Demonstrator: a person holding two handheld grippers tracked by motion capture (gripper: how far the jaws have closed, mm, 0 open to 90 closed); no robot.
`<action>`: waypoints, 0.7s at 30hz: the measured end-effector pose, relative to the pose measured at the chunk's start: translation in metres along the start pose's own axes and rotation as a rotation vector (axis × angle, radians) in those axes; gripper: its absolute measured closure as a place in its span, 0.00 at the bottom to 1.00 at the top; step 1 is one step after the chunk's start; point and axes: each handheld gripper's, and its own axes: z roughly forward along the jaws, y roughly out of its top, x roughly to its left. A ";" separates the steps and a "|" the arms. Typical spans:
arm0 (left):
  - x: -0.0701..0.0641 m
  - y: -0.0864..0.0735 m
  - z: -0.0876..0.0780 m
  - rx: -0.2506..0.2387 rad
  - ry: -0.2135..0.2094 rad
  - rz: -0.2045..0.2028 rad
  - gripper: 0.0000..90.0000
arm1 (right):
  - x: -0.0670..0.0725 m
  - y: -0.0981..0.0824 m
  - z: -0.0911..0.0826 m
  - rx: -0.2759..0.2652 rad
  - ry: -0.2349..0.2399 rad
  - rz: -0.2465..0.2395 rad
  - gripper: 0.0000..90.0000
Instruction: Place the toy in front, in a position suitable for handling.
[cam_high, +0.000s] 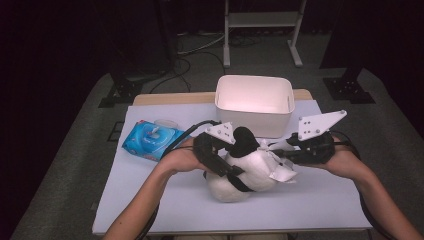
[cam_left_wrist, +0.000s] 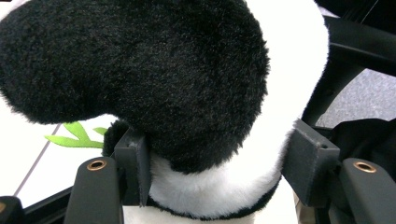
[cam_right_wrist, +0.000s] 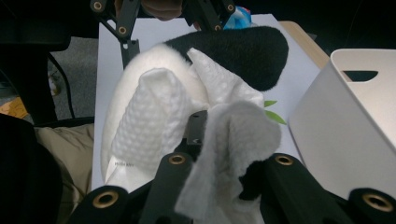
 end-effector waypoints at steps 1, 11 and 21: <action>0.000 0.003 0.001 0.008 0.004 0.006 0.39 | -0.001 0.004 0.000 -0.001 -0.006 -0.008 0.87; 0.005 0.002 0.019 0.008 0.000 -0.004 0.33 | -0.005 -0.006 0.001 0.015 -0.014 0.017 0.87; 0.011 -0.009 0.023 0.001 -0.001 -0.035 0.25 | -0.007 -0.032 -0.008 0.021 -0.040 0.065 0.86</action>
